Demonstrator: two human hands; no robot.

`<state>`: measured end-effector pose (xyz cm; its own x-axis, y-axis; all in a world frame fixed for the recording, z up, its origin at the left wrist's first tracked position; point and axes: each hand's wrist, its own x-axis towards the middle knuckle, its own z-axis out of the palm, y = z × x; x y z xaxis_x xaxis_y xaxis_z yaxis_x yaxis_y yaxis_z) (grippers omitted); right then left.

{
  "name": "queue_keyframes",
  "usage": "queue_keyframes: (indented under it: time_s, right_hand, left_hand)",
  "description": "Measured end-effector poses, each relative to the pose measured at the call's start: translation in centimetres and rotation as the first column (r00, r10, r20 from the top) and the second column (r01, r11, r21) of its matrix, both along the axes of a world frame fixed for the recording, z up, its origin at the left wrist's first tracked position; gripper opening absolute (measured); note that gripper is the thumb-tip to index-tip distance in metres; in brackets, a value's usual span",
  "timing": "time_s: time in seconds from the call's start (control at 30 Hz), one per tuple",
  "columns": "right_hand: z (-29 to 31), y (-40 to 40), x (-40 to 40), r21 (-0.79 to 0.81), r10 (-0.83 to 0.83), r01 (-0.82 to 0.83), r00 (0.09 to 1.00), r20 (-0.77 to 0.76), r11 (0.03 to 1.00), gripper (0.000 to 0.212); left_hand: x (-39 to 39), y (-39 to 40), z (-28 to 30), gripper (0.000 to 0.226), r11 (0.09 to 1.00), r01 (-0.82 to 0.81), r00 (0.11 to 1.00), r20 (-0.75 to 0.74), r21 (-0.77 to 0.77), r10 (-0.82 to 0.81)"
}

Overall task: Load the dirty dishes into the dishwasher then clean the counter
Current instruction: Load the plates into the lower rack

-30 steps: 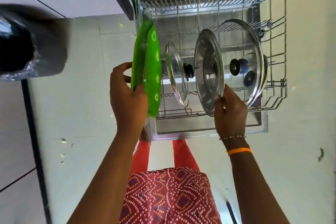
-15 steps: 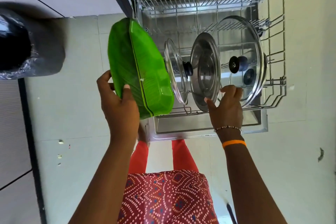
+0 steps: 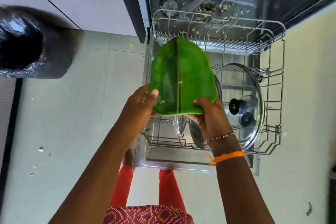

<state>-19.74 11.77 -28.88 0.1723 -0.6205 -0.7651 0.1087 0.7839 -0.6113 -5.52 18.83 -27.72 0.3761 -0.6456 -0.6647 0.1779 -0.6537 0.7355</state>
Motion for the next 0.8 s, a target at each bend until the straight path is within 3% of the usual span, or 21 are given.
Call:
queue_keyframes:
  time_s: [0.1,0.17,0.3,0.43,0.63,0.8]
  right_hand:
    - [-1.0,-3.7,-0.8,-0.166,0.006,-0.023,0.995,-0.103,0.986,0.032]
    - [-1.9,-6.0,-0.8,-0.299,0.061,-0.13,0.971,-0.229,0.945,0.03]
    - [-3.7,-9.6,0.5,-0.393,0.186,-0.452,0.812,-0.554,0.8,0.029]
    - [-5.9,-11.7,2.3,-0.334,0.229,-0.658,0.617,-0.753,0.675,0.041]
    - [-9.4,-12.2,4.6,-0.236,0.246,-0.786,0.439,-0.864,0.571,0.043]
    - [-11.1,-11.8,6.3,-0.132,0.177,-0.802,0.283,-0.943,0.583,0.039]
  left_hand:
    - [0.4,-2.1,-0.4,0.02,0.997,0.064,0.998,0.001,0.032,-0.064]
    - [0.9,-3.4,-0.9,0.018,0.996,0.082,0.997,-0.004,0.042,-0.082]
    - [1.7,-6.0,-1.6,0.02,0.992,0.11,0.993,0.028,0.056,-0.112]
    - [2.0,-8.1,-1.6,0.019,0.991,0.13,0.99,0.042,0.038,-0.131]
    - [2.8,-9.1,-2.0,0.021,0.989,0.127,0.989,0.061,0.079,-0.132]
    - [3.6,-9.2,-2.7,0.025,0.989,0.108,0.992,0.061,0.102,-0.115]
